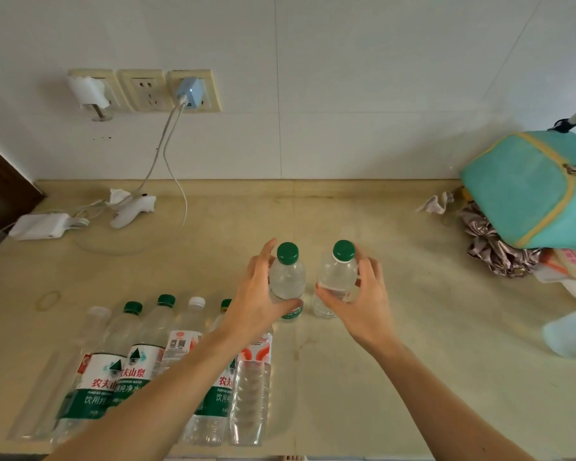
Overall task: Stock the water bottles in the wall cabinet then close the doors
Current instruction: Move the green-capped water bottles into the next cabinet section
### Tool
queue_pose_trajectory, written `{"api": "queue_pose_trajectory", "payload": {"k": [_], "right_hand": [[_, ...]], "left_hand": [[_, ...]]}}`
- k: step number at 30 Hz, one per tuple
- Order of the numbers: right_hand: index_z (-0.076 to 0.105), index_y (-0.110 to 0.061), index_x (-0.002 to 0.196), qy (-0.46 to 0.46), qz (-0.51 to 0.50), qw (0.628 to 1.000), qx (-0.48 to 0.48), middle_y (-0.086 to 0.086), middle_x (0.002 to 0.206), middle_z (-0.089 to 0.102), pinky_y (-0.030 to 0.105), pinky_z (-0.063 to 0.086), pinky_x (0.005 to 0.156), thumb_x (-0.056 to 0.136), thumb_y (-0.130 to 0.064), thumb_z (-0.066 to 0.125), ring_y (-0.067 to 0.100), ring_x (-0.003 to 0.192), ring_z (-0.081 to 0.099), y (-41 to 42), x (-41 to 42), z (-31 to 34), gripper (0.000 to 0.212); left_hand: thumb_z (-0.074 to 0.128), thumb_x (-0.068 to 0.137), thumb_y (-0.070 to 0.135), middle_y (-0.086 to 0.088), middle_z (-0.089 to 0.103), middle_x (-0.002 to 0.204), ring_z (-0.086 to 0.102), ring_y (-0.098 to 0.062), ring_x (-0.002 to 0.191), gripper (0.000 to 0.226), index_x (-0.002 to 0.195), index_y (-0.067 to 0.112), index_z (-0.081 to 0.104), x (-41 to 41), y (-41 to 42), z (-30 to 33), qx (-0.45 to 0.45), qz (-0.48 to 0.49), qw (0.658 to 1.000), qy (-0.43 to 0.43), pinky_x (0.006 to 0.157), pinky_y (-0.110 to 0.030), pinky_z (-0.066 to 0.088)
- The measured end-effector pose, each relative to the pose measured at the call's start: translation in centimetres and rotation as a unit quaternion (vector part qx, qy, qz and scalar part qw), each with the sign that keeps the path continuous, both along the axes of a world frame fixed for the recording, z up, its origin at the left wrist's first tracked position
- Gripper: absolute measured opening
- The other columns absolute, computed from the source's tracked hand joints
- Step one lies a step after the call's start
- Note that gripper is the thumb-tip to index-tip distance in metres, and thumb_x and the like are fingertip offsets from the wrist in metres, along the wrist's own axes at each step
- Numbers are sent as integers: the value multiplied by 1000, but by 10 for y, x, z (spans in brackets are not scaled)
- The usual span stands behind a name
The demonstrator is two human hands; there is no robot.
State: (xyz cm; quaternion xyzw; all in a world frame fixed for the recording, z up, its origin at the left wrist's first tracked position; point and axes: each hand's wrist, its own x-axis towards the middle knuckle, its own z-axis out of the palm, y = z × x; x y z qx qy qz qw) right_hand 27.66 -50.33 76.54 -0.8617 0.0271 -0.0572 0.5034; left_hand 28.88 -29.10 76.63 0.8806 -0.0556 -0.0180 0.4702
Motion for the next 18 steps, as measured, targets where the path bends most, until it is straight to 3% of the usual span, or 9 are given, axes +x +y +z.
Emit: {"api": "queue_pose_trajectory", "payload": {"k": [5,8,11,15,18], "right_hand": [[36,-44,148,124,22,989,72,-21,130,62,23,51,92,62,-47,83,-3,112,63,-7,4,-31,98],[47,-64,119,156,18,985,73,-27,112,69,36,55,92,59,-45,84,-5,102,67,-9,8,-43,73],[52,-57,109,154,-6,984,90,-25,105,72,45,59,88,56,-43,86,0,92,71,-4,8,-47,65],[53,-58,104,123,-52,986,102,-27,101,71,43,60,83,53,-44,86,-1,87,70,6,-1,-39,62],[56,-51,109,89,-75,987,107,-25,103,71,39,59,86,60,-30,93,-1,91,70,10,-8,-24,65]], "left_hand": [[90,69,47,18,45,135,49,-5,121,99,141,46,22,-5,-1,-13,1,14,998,60,96,-23,36],[91,70,43,14,55,127,56,-9,115,94,139,39,27,0,-4,-17,10,10,997,81,89,-23,43],[92,69,37,13,61,116,60,-8,107,85,133,34,36,4,-8,-19,-1,20,997,80,91,-30,52],[92,69,30,18,61,107,58,7,96,77,122,39,39,3,-9,-17,-27,35,997,69,74,-11,46],[93,68,26,18,62,105,59,13,94,74,121,36,43,5,-7,-6,-72,40,995,56,70,-4,46]]}}
